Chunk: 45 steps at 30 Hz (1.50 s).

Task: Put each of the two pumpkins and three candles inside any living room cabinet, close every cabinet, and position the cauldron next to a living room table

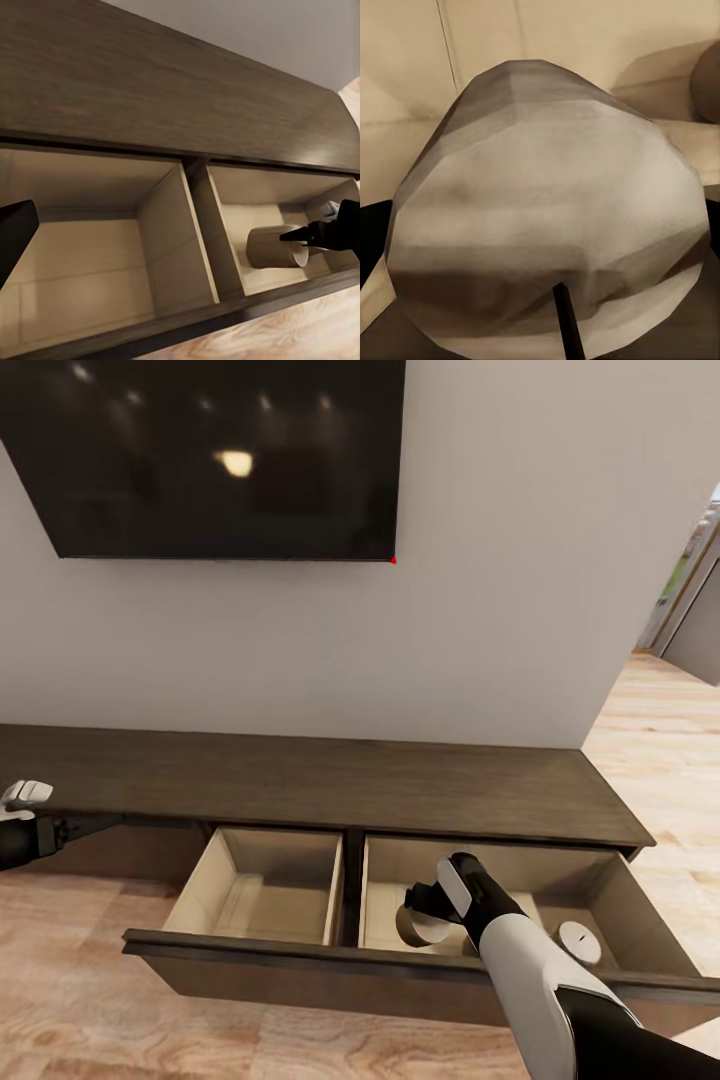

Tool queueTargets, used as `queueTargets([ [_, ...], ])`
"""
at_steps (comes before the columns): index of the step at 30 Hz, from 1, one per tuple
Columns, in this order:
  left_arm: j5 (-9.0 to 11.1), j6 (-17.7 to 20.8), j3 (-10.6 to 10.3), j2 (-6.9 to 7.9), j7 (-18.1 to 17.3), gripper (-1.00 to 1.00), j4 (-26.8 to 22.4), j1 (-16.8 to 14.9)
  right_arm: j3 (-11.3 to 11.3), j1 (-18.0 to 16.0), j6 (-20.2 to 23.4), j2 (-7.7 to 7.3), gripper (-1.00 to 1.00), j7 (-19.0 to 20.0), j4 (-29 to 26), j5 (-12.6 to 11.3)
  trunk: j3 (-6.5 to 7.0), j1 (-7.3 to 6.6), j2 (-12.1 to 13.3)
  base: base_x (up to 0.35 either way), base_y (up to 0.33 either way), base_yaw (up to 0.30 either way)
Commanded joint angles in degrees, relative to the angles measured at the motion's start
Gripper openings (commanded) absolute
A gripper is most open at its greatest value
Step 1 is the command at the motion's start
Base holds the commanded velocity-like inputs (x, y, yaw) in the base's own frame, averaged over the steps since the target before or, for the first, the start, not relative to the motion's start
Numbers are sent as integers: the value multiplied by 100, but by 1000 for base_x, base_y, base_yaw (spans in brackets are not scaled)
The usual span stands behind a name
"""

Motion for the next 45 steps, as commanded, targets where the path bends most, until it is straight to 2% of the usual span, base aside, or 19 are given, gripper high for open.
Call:
queueTargets([
  [1, -21, 27, 5, 0, -36, 100, 1, -6, -17, -3, 9, 4, -100, -51, -10, -67, -23, 21, -44, 0, 0, 0],
  [39, -9, 27, 11, 0, -48, 100, 1, -6, -15, -3, 9, 4, -100, -51, -10, -67, -23, 21, -44, 58, 0, 0],
  [45, -4, 27, 13, 0, -76, 100, 1, -6, -17, -3, 7, 4, -100, -51, -10, -67, -131, 153, -285, 0, 0, 0],
])
